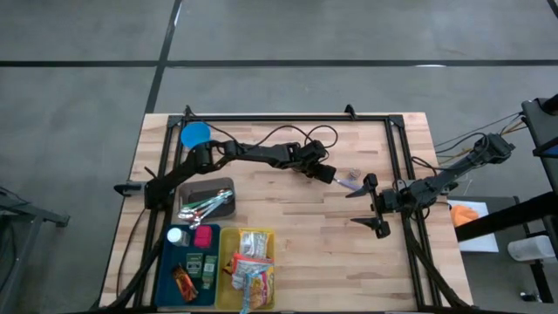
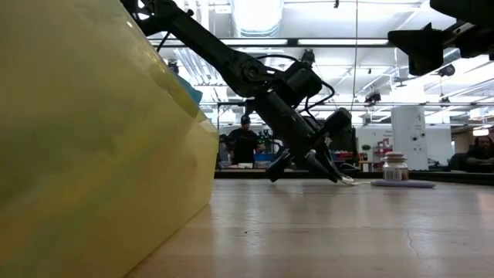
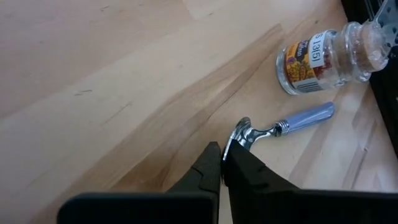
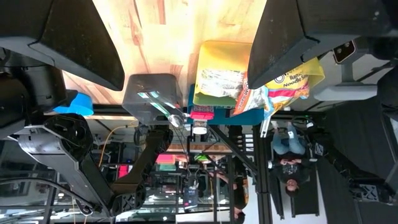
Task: Pick & Place Food Item
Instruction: Put the violet spoon into the gray bin
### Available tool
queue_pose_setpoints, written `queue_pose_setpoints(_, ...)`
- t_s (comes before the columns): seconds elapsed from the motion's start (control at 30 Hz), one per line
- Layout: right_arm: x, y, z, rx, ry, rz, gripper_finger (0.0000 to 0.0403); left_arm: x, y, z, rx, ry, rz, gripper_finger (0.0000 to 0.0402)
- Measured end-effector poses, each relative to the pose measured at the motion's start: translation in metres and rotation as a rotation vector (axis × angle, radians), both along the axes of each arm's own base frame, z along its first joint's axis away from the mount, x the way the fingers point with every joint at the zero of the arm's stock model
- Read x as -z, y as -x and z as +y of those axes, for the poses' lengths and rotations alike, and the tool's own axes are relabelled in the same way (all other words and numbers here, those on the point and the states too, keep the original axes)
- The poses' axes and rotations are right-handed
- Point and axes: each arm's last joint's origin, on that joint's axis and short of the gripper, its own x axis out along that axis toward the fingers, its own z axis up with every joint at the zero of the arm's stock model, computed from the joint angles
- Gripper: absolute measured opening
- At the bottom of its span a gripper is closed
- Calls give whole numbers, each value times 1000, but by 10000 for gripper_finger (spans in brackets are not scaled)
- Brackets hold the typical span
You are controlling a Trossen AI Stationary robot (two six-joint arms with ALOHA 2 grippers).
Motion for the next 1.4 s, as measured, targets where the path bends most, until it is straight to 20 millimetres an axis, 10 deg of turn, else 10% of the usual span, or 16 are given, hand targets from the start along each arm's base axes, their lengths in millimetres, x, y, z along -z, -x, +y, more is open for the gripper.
queue_pose_setpoints(0.63, 0, 0, 0, 0, 0, 0, 338, -17, 6, -2, 52, -15, 28, 3)
queue_pose_setpoints(1.4, 0, 0, 0, 0, 0, 1, 338, -143, 67, -45, 89, -480, 312, 3)
